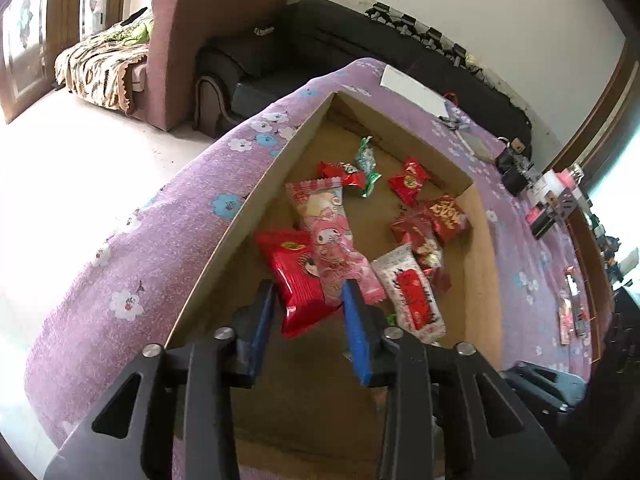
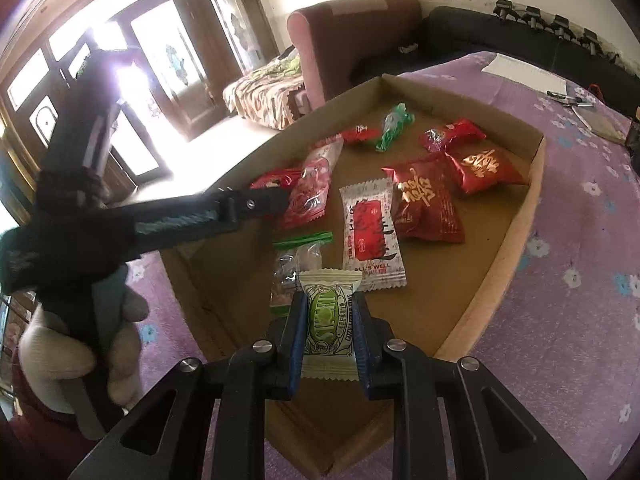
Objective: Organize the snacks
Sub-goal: 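Carry both snacks into the cardboard box and open both tools to release, then move both open tools back to the remaining snacks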
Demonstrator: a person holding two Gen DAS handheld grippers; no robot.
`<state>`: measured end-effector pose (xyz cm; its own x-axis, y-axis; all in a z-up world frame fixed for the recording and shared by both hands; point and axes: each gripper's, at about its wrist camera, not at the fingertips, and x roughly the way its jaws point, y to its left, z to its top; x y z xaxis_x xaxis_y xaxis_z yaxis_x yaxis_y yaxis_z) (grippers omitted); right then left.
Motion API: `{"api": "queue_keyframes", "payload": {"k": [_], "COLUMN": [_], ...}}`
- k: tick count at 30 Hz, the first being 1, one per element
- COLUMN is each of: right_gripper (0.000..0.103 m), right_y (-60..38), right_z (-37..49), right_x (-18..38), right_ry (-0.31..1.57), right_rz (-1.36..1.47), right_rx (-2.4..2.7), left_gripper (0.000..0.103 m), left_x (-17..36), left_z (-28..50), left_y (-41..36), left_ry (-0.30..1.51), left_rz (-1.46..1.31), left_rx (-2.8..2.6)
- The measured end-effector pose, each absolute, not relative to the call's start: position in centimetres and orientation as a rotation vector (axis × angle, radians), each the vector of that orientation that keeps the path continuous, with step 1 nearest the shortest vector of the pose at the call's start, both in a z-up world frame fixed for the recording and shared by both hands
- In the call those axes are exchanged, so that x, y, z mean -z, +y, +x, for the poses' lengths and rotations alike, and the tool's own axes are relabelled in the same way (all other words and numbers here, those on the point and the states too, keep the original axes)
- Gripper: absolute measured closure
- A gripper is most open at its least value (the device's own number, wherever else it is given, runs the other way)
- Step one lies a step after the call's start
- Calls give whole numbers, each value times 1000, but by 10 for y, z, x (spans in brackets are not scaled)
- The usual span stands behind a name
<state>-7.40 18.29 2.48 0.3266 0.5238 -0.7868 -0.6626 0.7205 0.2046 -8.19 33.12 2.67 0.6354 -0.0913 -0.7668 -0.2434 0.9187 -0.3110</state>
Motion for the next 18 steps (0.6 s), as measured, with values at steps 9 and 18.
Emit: {"api": "queue_keyframes", "payload": {"k": [9, 18], "right_gripper": [72, 61], "right_y": [182, 142], "right_z": [-87, -99], "right_x": [-32, -59], "right_ry": [910, 819], "right_rz": [-183, -130], "right_rx": [-781, -752], "left_gripper": [48, 46], "left_x": [-61, -87], "left_z": [-108, -125], "left_y": [329, 302], "left_ry": [775, 703], "left_rz": [-436, -437], "left_rx": [-107, -62]}}
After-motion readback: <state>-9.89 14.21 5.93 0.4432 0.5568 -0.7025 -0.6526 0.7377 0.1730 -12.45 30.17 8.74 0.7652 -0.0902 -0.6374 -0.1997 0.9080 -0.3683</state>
